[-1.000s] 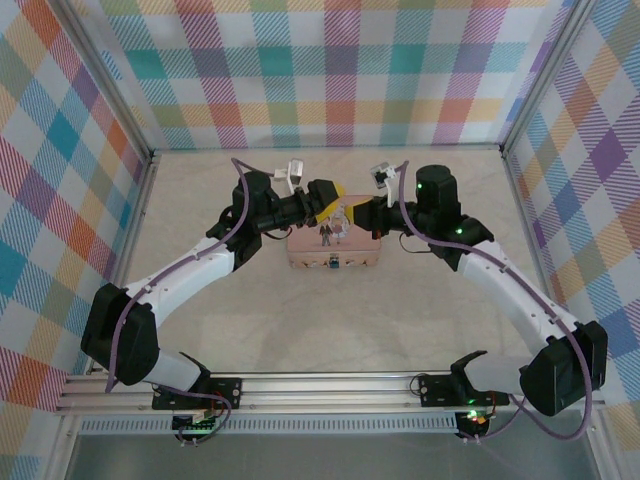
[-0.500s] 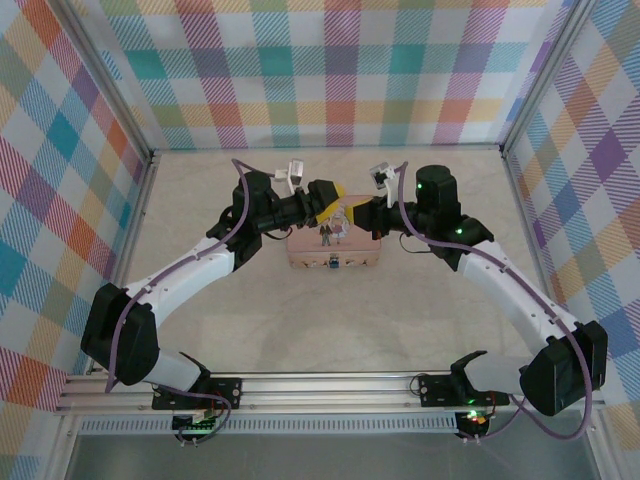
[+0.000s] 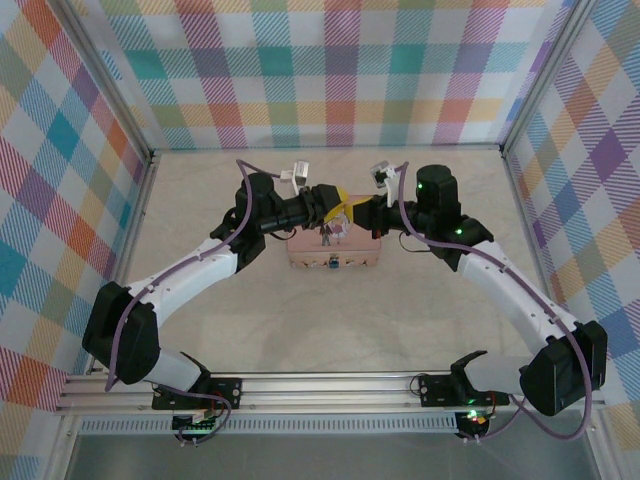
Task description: Unlock a padlock with a key
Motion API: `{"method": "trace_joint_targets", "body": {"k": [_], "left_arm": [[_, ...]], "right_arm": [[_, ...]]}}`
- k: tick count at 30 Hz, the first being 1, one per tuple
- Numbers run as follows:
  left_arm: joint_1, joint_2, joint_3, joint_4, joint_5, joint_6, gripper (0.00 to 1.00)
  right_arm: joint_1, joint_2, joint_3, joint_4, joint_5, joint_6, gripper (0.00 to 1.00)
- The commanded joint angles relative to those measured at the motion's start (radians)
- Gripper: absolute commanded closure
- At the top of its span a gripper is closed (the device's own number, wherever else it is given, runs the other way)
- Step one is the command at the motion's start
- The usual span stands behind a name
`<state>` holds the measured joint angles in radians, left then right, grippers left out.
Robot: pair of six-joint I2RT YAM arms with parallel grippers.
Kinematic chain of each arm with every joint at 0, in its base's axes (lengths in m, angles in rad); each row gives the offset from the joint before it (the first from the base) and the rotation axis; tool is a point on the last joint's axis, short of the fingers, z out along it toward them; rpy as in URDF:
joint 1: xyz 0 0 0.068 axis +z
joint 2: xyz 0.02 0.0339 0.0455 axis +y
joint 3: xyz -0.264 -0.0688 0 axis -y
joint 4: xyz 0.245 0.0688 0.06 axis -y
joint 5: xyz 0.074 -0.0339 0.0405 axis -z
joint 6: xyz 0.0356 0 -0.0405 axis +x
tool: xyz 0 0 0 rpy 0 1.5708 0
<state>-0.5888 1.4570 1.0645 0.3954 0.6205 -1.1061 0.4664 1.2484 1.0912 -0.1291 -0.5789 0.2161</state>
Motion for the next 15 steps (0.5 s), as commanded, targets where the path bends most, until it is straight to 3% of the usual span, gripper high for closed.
{"method": "trace_joint_targets", "body": {"k": [1, 7, 11, 14, 15], "left_arm": [[-0.009, 0.005, 0.002, 0.033, 0.016, -0.001, 0.70], [-0.008, 0.016, 0.008, 0.022, 0.013, 0.002, 0.84], [-0.005, 0.016, 0.006, 0.020, 0.009, 0.005, 0.99], [-0.003, 0.011, 0.005, 0.017, 0.005, 0.010, 1.00], [-0.001, 0.009, 0.005, 0.012, 0.003, 0.016, 1.00]], "right_arm": [[0.008, -0.018, -0.014, 0.012, -0.003, -0.035, 1.00], [0.008, -0.038, -0.017, -0.004, 0.011, -0.050, 1.00], [0.008, -0.052, -0.020, -0.019, 0.020, -0.057, 0.99], [0.008, -0.062, -0.027, -0.030, 0.027, -0.060, 0.96], [0.008, -0.068, -0.031, -0.032, 0.032, -0.056, 0.91]]}}
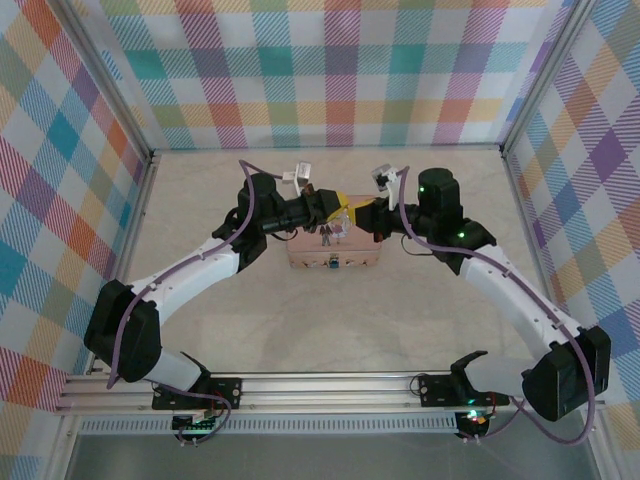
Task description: Unlock a padlock with a key
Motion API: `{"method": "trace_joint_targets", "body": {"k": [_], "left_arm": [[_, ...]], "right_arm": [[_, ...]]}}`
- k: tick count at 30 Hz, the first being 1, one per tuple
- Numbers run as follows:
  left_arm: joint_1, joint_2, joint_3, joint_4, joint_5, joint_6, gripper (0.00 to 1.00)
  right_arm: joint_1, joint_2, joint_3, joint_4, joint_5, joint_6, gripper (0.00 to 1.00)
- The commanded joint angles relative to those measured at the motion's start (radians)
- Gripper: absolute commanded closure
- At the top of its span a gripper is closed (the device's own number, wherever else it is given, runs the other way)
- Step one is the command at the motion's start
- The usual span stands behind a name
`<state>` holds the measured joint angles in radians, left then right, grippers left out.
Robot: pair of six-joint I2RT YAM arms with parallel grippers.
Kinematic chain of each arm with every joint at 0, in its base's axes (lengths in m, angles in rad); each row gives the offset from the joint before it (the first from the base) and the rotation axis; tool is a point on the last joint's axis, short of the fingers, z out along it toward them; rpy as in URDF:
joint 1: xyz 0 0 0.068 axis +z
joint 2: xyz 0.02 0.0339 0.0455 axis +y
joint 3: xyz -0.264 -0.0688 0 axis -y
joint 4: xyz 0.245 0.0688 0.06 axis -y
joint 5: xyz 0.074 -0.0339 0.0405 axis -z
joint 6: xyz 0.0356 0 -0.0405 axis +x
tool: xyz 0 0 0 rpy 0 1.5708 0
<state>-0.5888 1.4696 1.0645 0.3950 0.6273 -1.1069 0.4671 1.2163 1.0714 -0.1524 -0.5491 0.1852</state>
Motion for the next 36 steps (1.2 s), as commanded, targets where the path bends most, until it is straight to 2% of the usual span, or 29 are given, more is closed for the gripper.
{"method": "trace_joint_targets", "body": {"k": [1, 3, 4, 9, 13, 15, 18, 22, 32, 36], "left_arm": [[-0.001, -0.006, 0.006, 0.005, -0.006, 0.024, 1.00], [0.001, -0.016, 0.012, -0.023, -0.016, 0.049, 1.00], [0.001, -0.021, 0.015, -0.037, -0.021, 0.065, 1.00], [0.000, -0.045, 0.031, -0.093, -0.040, 0.140, 1.00], [-0.003, -0.063, 0.018, -0.076, -0.040, 0.165, 1.00], [-0.006, -0.074, 0.003, -0.038, -0.032, 0.173, 1.00], [-0.015, -0.087, -0.013, 0.005, -0.015, 0.188, 1.00], [-0.022, -0.102, -0.033, 0.063, -0.006, 0.189, 1.00], [-0.048, -0.097, -0.025, 0.100, -0.007, 0.182, 1.00], [-0.051, -0.100, -0.029, 0.109, -0.015, 0.177, 1.00]], "right_arm": [[0.007, -0.040, -0.015, -0.009, 0.010, -0.021, 0.82], [0.005, -0.057, -0.028, -0.007, 0.032, -0.004, 0.61], [0.005, -0.064, -0.035, -0.001, 0.044, 0.008, 0.56], [-0.024, -0.084, -0.073, 0.085, 0.014, 0.137, 0.49], [-0.037, -0.075, -0.101, 0.199, -0.054, 0.244, 0.49], [-0.049, -0.065, -0.120, 0.269, -0.085, 0.303, 0.52], [-0.073, -0.037, -0.159, 0.423, -0.160, 0.415, 0.55], [-0.080, -0.005, -0.194, 0.586, -0.233, 0.511, 0.55], [-0.080, 0.044, -0.242, 0.841, -0.278, 0.648, 0.50], [-0.078, 0.064, -0.240, 0.877, -0.289, 0.676, 0.55]]}}
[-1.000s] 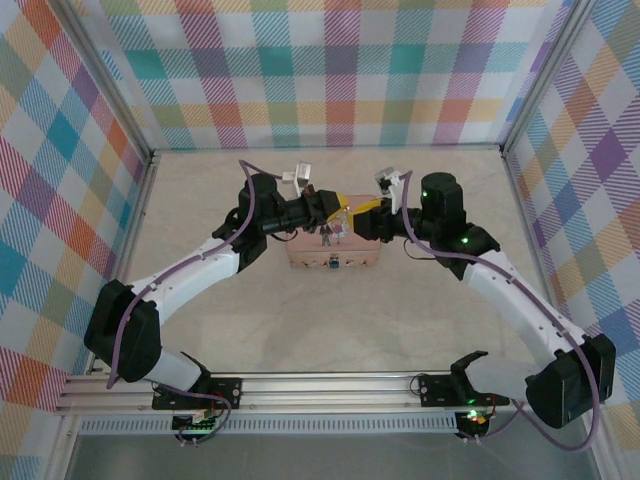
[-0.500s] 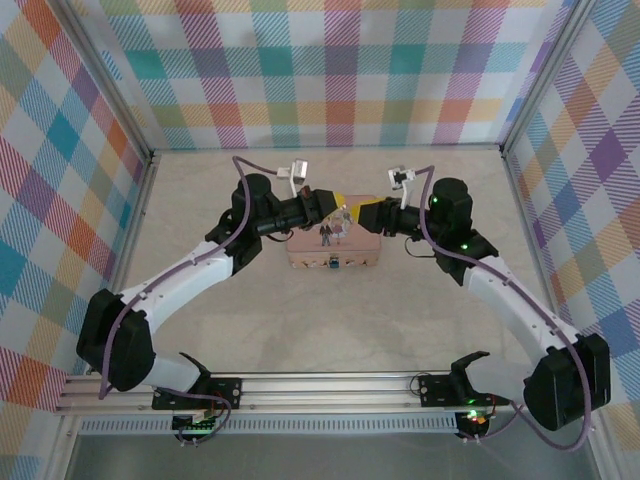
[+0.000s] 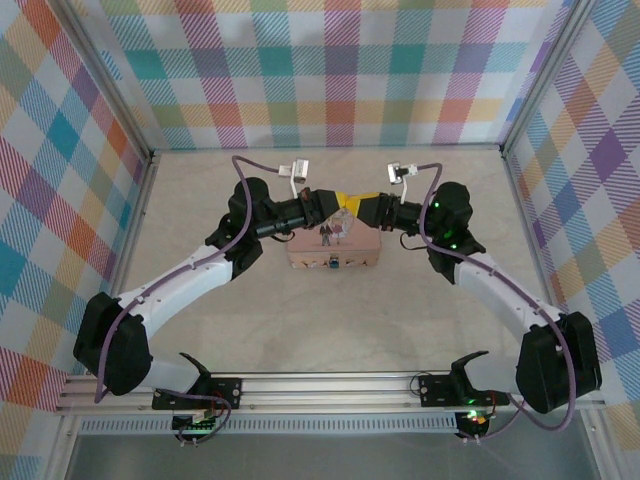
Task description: Unlock a padlock with a key
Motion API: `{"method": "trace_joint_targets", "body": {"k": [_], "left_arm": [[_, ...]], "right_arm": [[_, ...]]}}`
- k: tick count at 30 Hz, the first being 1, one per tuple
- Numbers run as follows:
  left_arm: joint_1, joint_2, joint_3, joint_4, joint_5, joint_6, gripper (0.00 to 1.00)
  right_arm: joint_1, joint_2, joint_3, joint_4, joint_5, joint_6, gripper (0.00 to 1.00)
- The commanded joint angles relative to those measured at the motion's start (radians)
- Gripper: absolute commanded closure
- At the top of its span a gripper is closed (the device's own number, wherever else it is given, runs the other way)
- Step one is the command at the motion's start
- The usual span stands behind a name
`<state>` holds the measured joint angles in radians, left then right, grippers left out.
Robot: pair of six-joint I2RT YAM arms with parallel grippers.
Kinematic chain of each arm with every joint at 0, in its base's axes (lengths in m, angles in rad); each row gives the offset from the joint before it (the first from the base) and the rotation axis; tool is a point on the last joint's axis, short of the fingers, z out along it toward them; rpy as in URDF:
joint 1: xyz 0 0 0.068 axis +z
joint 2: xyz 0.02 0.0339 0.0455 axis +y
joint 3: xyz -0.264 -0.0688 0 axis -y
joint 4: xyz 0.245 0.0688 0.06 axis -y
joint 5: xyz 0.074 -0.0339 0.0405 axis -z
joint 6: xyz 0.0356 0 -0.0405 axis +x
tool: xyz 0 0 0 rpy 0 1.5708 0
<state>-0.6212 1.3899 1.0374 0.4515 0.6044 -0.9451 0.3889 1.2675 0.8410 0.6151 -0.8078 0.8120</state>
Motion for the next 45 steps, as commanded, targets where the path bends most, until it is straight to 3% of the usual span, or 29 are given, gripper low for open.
{"method": "trace_joint_targets", "body": {"k": [1, 16, 20, 25, 33, 35, 39, 45], "left_arm": [[-0.018, -0.021, -0.003, 0.055, 0.006, 0.014, 1.00], [-0.020, -0.027, -0.014, 0.080, -0.018, -0.002, 1.00], [-0.020, -0.034, -0.017, 0.088, -0.028, -0.004, 1.00], [-0.020, -0.034, -0.023, 0.102, -0.029, -0.013, 1.00], [-0.020, -0.043, -0.037, 0.132, -0.044, -0.027, 1.00], [-0.020, -0.048, -0.036, 0.131, -0.049, -0.026, 1.00], [-0.020, -0.067, -0.045, 0.105, -0.073, -0.011, 0.72], [-0.020, -0.088, -0.051, 0.065, -0.112, 0.006, 0.60]], "right_arm": [[0.001, 0.015, -0.009, 0.113, -0.034, 0.052, 0.56], [0.021, 0.030, -0.019, 0.149, -0.067, 0.064, 0.76], [0.022, 0.029, -0.024, 0.146, -0.066, 0.064, 0.73], [0.028, 0.028, -0.020, 0.140, -0.067, 0.058, 0.80], [0.044, 0.038, -0.015, 0.138, -0.068, 0.052, 1.00], [0.044, 0.035, -0.015, 0.114, -0.056, 0.041, 1.00], [0.044, 0.024, -0.010, 0.047, -0.034, 0.002, 1.00], [0.044, -0.010, -0.005, -0.080, -0.001, -0.075, 1.00]]}}
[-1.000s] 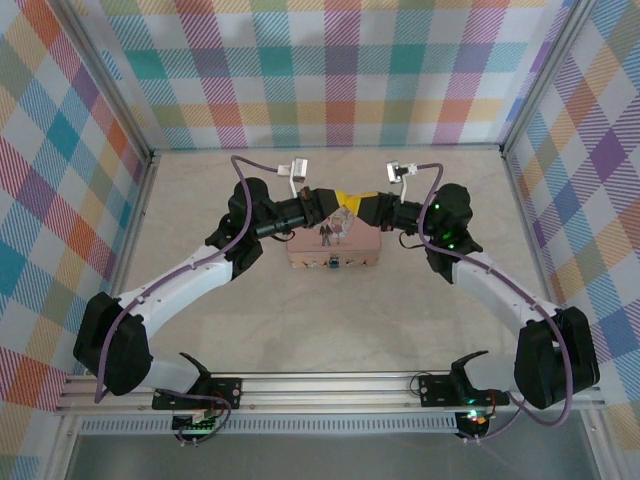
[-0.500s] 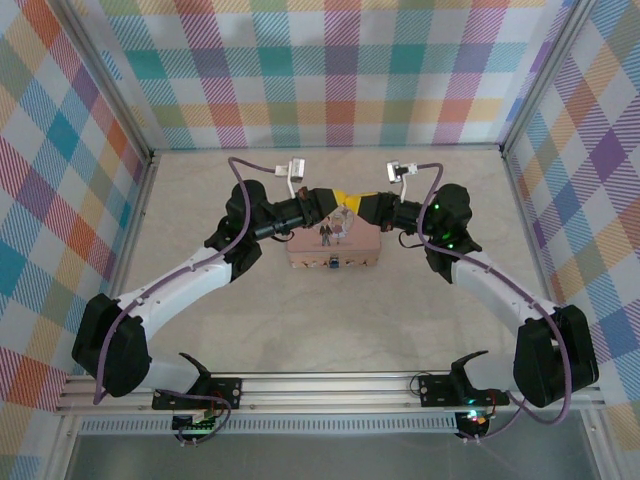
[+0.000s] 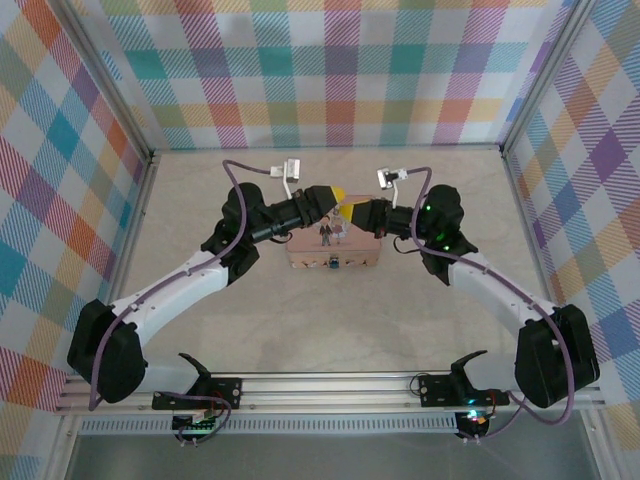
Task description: Unlock a padlock with a key
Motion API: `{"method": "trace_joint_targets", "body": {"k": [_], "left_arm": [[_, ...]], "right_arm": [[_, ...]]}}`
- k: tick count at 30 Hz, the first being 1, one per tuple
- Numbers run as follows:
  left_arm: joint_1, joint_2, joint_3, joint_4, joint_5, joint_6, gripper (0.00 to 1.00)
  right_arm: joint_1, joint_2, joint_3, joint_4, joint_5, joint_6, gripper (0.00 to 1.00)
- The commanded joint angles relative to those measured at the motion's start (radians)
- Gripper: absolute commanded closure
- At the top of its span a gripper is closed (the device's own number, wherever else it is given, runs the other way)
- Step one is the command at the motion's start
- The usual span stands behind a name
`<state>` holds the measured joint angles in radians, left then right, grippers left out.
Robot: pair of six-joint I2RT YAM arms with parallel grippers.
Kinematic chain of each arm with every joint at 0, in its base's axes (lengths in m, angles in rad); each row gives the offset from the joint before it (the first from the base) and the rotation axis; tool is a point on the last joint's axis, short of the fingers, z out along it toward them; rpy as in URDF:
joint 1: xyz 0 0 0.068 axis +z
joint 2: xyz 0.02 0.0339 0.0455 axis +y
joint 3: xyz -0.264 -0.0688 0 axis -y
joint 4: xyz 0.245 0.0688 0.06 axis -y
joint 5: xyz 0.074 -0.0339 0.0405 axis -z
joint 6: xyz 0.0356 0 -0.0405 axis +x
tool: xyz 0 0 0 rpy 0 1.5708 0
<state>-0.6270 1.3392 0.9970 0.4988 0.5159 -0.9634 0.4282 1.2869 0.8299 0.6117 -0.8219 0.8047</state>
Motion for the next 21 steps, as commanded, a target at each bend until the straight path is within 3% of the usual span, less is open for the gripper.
{"method": "trace_joint_targets", "body": {"k": [1, 3, 11, 14, 21], "left_arm": [[-0.014, -0.037, -0.011, 0.013, -0.027, 0.026, 0.58], [-0.014, -0.042, -0.010, -0.006, -0.038, 0.029, 0.51], [-0.014, -0.044, -0.010, -0.077, -0.083, 0.045, 0.50], [-0.014, -0.056, -0.012, -0.117, -0.108, 0.058, 0.42], [-0.014, -0.098, 0.060, -0.435, -0.245, 0.148, 0.37]], "right_arm": [[0.005, -0.037, 0.008, -0.095, 0.019, -0.083, 1.00], [0.007, -0.060, 0.022, -0.179, 0.047, -0.139, 1.00], [0.006, -0.103, 0.053, -0.296, 0.096, -0.233, 1.00], [0.006, -0.113, 0.073, -0.367, 0.125, -0.287, 1.00], [0.007, -0.141, 0.142, -0.596, 0.288, -0.470, 1.00]]}}
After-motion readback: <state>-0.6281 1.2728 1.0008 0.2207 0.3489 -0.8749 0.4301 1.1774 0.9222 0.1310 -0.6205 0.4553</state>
